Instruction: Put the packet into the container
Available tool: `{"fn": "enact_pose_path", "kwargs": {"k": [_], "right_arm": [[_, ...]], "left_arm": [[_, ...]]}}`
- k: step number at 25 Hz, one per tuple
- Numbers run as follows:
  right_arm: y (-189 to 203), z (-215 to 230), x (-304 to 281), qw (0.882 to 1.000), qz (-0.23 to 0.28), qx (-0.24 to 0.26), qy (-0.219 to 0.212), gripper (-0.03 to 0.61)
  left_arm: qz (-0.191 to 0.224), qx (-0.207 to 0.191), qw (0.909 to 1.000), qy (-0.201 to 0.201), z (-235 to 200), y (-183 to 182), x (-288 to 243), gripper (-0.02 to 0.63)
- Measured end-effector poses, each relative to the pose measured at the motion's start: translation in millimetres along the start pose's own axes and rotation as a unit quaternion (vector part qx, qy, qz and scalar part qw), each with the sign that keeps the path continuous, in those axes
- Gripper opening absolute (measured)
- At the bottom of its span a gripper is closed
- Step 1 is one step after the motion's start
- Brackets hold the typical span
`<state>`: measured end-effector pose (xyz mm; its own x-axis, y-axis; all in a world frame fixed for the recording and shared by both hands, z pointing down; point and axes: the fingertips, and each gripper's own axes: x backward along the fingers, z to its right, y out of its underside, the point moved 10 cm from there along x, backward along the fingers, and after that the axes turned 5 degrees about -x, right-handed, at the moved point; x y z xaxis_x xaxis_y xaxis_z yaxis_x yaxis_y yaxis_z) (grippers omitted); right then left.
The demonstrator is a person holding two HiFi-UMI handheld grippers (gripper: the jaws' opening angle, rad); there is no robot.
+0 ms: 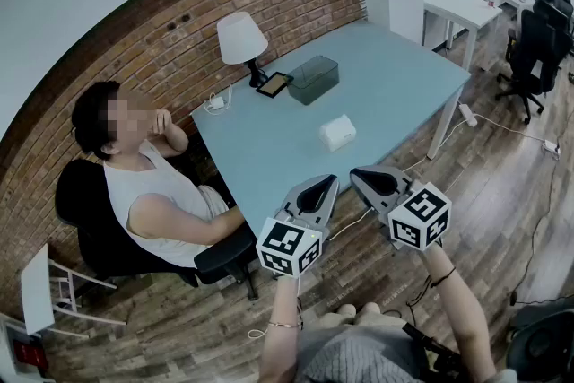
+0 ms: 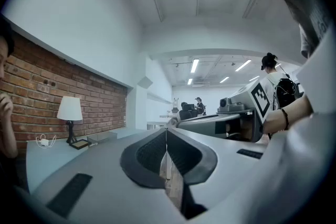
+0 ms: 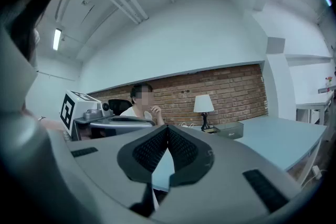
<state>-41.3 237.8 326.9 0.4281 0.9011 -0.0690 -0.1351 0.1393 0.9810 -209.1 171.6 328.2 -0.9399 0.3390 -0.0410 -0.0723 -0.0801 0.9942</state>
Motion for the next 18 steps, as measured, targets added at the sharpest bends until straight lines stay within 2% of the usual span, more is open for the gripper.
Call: {"fn": "enact_pose_path", "kwargs": {"k": [18], "right_arm": [[1, 12, -2, 1.000, -0.001, 0.002, -0.003, 0.012]], "left_arm": [[-0.002, -0.003, 1.0000, -0.002, -1, 1, -12, 0.011]]}}
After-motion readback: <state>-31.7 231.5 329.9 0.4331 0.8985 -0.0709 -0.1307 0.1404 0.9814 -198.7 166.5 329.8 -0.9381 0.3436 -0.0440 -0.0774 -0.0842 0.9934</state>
